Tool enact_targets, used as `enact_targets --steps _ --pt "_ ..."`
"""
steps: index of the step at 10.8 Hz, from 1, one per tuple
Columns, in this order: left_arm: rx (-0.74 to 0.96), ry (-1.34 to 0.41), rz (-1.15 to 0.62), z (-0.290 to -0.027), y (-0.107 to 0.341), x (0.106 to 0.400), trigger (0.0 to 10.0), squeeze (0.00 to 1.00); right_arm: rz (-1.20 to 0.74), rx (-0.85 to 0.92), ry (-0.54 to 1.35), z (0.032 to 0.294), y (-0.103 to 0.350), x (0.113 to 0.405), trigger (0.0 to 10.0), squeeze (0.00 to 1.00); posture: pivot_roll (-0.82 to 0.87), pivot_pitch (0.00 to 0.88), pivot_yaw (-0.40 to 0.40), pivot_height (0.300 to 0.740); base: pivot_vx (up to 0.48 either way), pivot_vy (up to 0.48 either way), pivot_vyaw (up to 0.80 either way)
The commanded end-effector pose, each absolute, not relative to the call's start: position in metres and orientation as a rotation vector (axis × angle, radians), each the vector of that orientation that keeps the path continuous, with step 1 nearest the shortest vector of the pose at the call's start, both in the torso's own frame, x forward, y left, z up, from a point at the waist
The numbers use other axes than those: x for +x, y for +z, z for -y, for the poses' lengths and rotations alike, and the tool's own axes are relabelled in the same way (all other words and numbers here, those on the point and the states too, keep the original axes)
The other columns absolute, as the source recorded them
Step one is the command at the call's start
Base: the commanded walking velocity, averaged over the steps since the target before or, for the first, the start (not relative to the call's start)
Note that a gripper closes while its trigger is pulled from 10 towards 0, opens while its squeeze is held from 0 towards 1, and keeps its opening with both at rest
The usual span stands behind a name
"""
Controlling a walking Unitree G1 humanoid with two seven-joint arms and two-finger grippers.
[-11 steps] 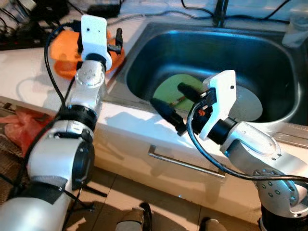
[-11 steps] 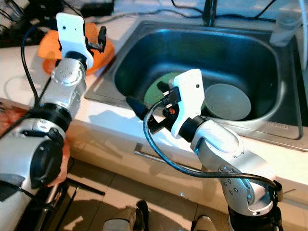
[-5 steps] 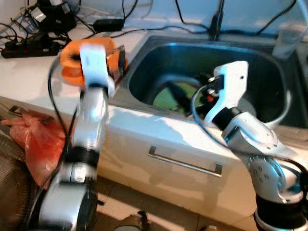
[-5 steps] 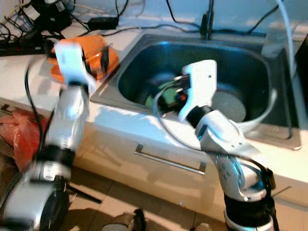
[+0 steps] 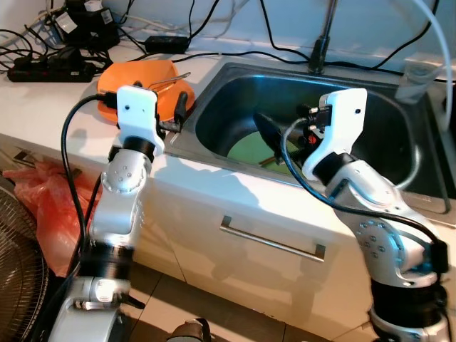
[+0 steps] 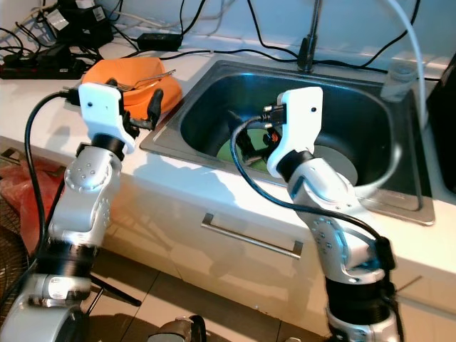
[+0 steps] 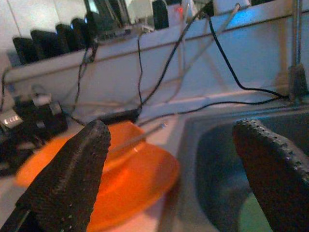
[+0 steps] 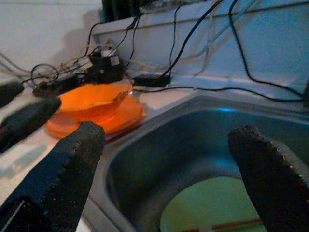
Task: Kitchen organization
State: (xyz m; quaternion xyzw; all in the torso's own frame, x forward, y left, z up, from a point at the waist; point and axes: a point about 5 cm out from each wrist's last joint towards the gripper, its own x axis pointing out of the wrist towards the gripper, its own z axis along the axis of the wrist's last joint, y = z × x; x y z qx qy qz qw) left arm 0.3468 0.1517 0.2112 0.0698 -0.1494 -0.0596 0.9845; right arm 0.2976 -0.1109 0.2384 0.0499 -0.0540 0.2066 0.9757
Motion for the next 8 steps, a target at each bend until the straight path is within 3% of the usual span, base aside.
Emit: enact_targets --steps 1,4,5,7,8 --pt "0.127 -0.112 0.278 -0.148 0.209 0.344 10.0 0.00 0.128 0.105 0.391 0.111 0.241 0.300 10.0 0.00 0.02 0.033 0.070 0.740 0.000 0.000 0.00" --pt "0.035 -0.067 0.211 -0.142 0.197 0.341 10.0 0.00 0.131 0.116 0.335 0.116 0.238 0.301 10.0 0.00 0.02 0.030 0.076 0.740 0.000 0.000 0.00" --pt "0.010 -0.054 0.185 -0.145 0.194 0.339 10.0 1.00 0.132 0.117 0.306 0.120 0.235 0.302 10.0 0.00 0.02 0.030 0.076 0.740 0.000 0.000 0.00" --pt "0.021 -0.035 0.147 -0.153 0.189 0.339 10.0 1.00 0.123 0.123 0.279 0.124 0.231 0.302 10.0 0.00 0.01 0.030 0.075 0.740 0.000 0.000 -0.77" --pt "0.005 -0.037 0.137 -0.149 0.192 0.342 10.0 0.46 0.131 0.124 0.268 0.125 0.231 0.301 10.0 0.00 0.01 0.029 0.076 0.740 0.000 0.341 0.00"
